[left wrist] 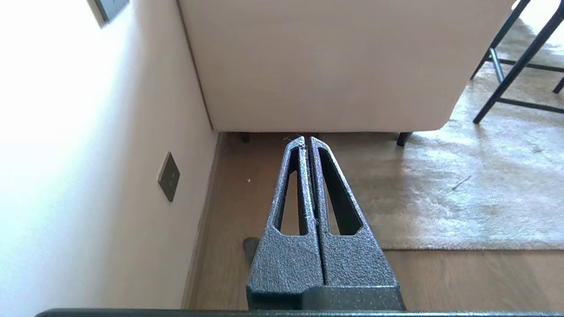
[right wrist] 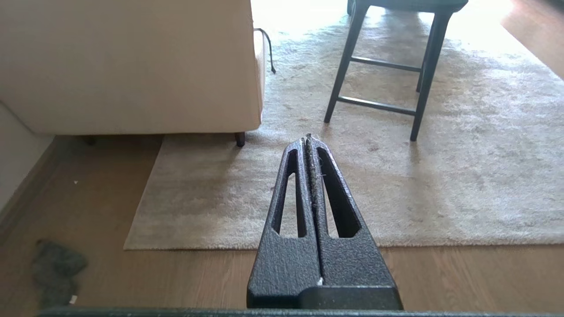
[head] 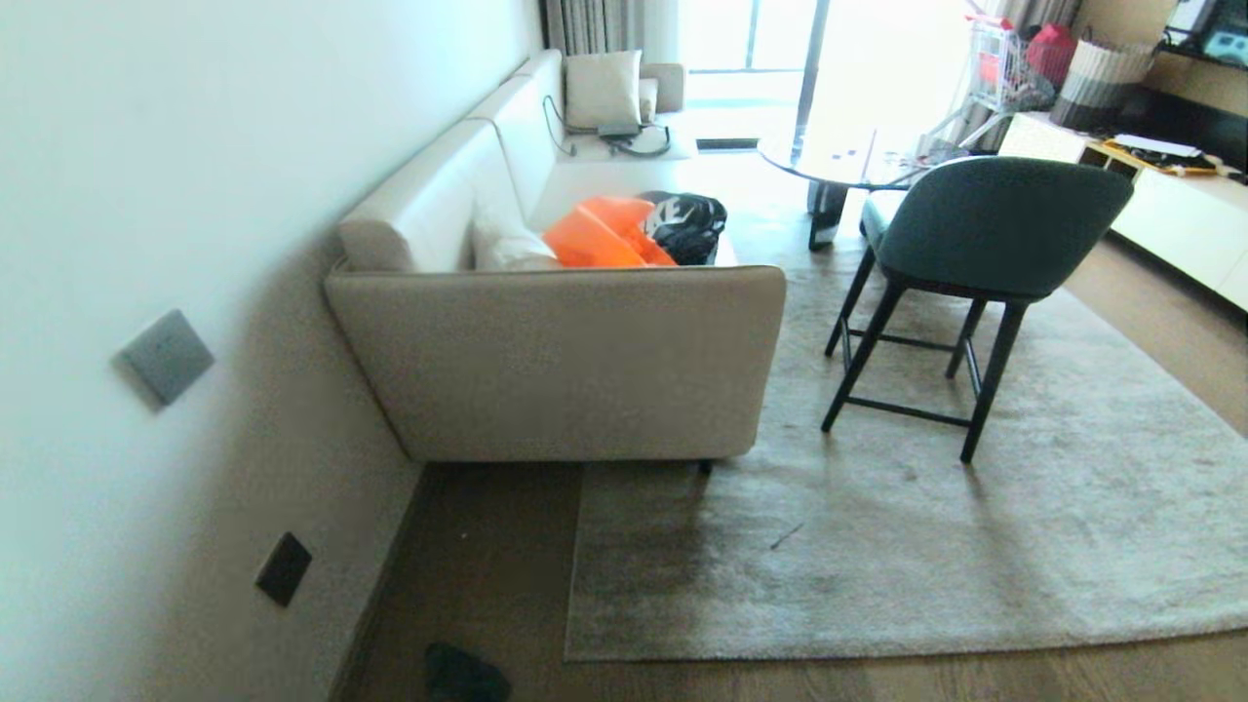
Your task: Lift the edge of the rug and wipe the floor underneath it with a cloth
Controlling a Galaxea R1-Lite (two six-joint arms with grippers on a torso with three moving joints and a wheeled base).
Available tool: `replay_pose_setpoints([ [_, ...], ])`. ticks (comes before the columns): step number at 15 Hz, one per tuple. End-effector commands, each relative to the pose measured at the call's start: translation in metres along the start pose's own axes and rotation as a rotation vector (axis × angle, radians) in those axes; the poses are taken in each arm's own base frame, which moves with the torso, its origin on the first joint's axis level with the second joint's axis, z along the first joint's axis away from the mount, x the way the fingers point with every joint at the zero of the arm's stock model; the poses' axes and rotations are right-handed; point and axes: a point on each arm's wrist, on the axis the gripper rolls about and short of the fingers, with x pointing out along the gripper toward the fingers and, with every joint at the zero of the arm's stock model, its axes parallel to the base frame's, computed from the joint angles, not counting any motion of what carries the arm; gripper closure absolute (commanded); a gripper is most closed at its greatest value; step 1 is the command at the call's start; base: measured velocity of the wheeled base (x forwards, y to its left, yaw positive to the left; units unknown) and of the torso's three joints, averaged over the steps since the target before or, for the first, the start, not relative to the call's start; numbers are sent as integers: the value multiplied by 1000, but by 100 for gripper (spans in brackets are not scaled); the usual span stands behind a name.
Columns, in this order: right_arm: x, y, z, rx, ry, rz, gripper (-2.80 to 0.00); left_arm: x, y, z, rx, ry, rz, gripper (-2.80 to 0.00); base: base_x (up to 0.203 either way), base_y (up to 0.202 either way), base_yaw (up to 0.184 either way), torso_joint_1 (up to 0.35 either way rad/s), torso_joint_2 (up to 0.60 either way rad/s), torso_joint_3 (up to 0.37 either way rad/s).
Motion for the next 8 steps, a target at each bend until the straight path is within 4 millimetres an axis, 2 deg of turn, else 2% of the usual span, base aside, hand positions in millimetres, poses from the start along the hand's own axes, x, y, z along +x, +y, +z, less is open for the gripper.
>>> replay_pose_setpoints([
  [1, 0, 0, 0, 0, 0, 0, 0, 0, 0, 0, 0, 0, 0, 0, 0, 0, 0, 119, -471, -383],
  [8, 0, 0, 0, 0, 1, 0, 0, 0, 0, 0, 0, 0, 0, 0, 0, 0, 0, 139, -498, -364],
])
